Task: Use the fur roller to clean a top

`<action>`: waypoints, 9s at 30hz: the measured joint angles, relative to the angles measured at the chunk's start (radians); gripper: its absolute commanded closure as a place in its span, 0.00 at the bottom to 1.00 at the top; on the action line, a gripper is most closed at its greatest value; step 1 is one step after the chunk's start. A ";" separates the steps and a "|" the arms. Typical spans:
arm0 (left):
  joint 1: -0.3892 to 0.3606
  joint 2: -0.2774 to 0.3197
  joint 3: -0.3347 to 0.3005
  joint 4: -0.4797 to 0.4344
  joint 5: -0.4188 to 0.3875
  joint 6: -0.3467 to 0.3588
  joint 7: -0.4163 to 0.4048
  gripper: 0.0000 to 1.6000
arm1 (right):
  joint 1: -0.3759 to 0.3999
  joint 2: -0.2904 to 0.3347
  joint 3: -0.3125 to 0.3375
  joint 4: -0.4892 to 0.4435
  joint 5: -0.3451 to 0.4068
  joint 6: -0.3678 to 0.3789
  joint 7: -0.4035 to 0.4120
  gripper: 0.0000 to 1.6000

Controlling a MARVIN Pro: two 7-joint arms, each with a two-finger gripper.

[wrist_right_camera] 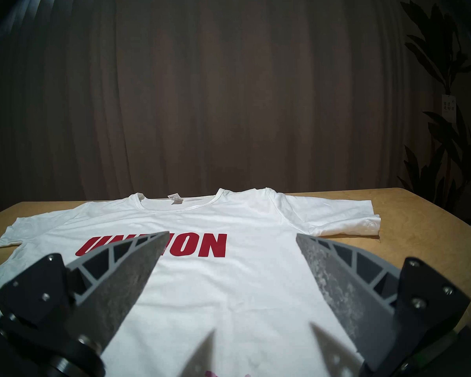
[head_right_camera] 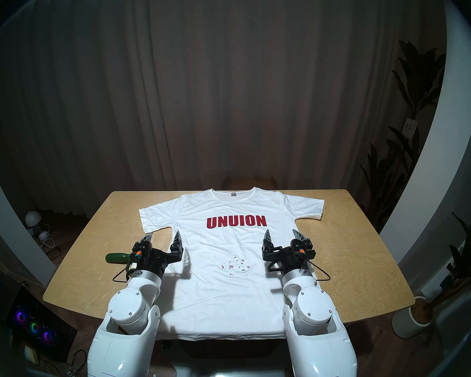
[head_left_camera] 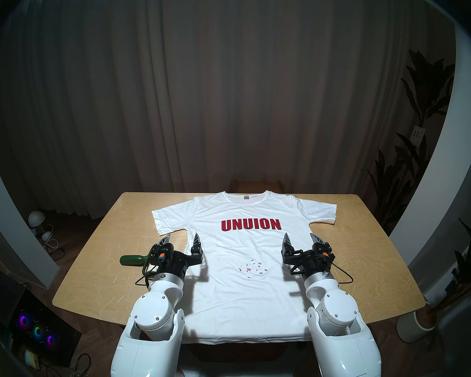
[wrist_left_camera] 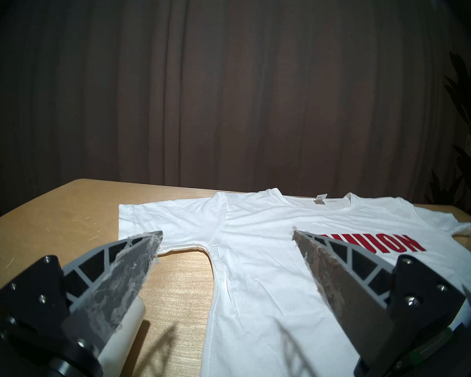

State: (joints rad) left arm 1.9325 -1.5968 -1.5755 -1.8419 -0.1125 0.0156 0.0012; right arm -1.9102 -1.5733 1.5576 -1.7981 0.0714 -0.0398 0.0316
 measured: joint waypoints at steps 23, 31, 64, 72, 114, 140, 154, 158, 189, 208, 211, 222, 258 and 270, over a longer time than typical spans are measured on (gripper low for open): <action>0.056 -0.079 -0.228 -0.271 -0.574 0.311 0.003 0.00 | 0.028 -0.013 0.091 -0.053 0.134 0.005 0.034 0.00; 0.068 -0.107 -0.332 -0.287 -0.827 0.423 0.003 0.00 | 0.053 -0.008 0.120 -0.039 0.163 0.035 0.045 0.00; 0.040 -0.131 -0.539 -0.296 -1.542 0.575 0.477 0.00 | 0.152 0.077 0.237 0.030 0.246 0.165 0.113 0.00; 0.044 -0.134 -0.532 -0.255 -1.569 0.548 0.471 0.00 | 0.157 0.087 0.253 0.044 0.260 0.150 0.133 0.00; -0.015 -0.091 -0.487 -0.047 -1.388 0.431 0.319 0.00 | 0.216 0.130 0.203 0.083 0.183 0.135 0.137 0.00; -0.165 -0.011 -0.470 0.094 -1.383 0.448 0.350 0.00 | 0.220 0.099 0.174 0.054 0.138 0.131 0.054 0.00; -0.186 -0.022 -0.458 0.121 -1.378 0.394 0.328 0.00 | 0.216 0.101 0.186 0.045 0.125 0.126 0.044 0.00; -0.181 -0.024 -0.455 0.120 -1.378 0.381 0.318 0.09 | 0.215 0.104 0.190 0.044 0.124 0.125 0.051 0.00; -0.088 -0.052 -0.392 0.039 -1.327 0.283 0.225 1.00 | 0.226 0.122 0.211 0.058 0.158 0.125 0.096 0.00; -0.093 -0.014 -0.458 -0.130 -1.302 0.237 0.006 1.00 | 0.237 0.117 0.134 0.028 0.169 0.321 0.106 0.00; -0.093 -0.006 -0.454 -0.131 -1.305 0.250 -0.019 1.00 | 0.219 0.133 0.152 -0.011 0.185 0.367 0.133 0.00; -0.089 0.009 -0.394 -0.128 -1.259 0.271 -0.058 1.00 | 0.116 0.222 0.255 -0.119 0.216 0.403 0.267 0.00; -0.060 -0.007 0.033 -0.114 -0.775 0.060 -0.026 1.00 | 0.055 0.303 0.280 0.207 0.050 -0.041 0.371 0.00; -0.078 0.027 0.139 -0.098 -0.727 0.022 0.065 1.00 | 0.097 0.338 0.274 0.287 0.059 -0.092 0.438 0.00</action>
State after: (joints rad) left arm 1.8549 -1.5695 -1.4360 -1.9404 -0.8393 0.0376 0.0663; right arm -1.8134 -1.2356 1.8316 -1.5115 0.1304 -0.1320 0.4701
